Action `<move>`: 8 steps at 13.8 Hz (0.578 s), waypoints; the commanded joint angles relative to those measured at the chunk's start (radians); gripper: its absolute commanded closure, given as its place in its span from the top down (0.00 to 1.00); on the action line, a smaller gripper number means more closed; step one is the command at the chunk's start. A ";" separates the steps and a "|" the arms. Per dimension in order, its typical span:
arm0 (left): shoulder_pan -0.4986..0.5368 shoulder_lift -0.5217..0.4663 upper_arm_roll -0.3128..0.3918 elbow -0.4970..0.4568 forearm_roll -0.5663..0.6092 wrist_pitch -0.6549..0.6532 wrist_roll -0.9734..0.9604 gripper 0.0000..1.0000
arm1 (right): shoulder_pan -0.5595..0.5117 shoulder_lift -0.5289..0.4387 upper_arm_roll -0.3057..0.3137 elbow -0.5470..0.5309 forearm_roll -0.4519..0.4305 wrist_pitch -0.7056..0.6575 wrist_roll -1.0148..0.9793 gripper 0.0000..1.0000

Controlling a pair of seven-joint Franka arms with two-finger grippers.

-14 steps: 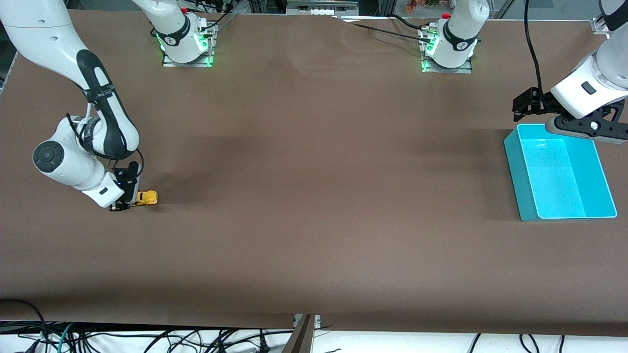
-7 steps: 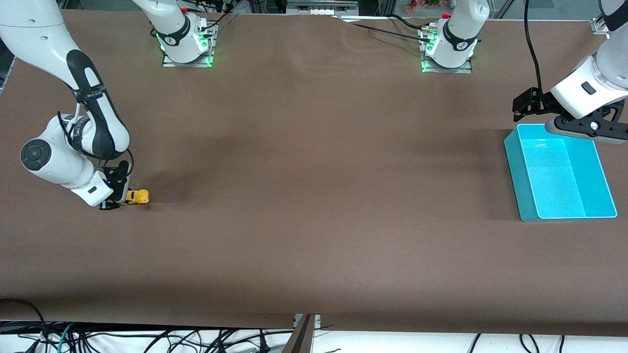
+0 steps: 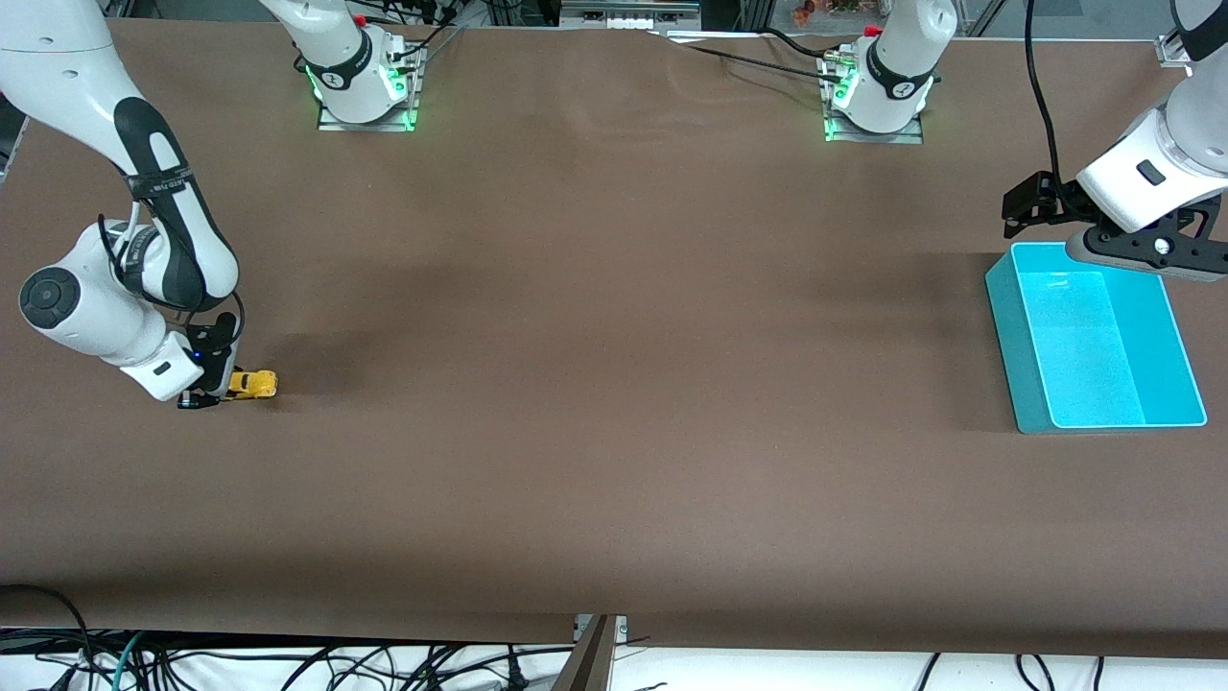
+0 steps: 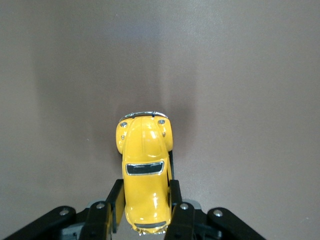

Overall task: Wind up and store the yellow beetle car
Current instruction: 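Open the right gripper to release the wound car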

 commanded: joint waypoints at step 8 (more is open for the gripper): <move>-0.005 0.014 0.000 0.031 0.014 -0.024 -0.008 1.00 | -0.009 -0.077 0.058 0.180 0.051 -0.244 -0.006 1.00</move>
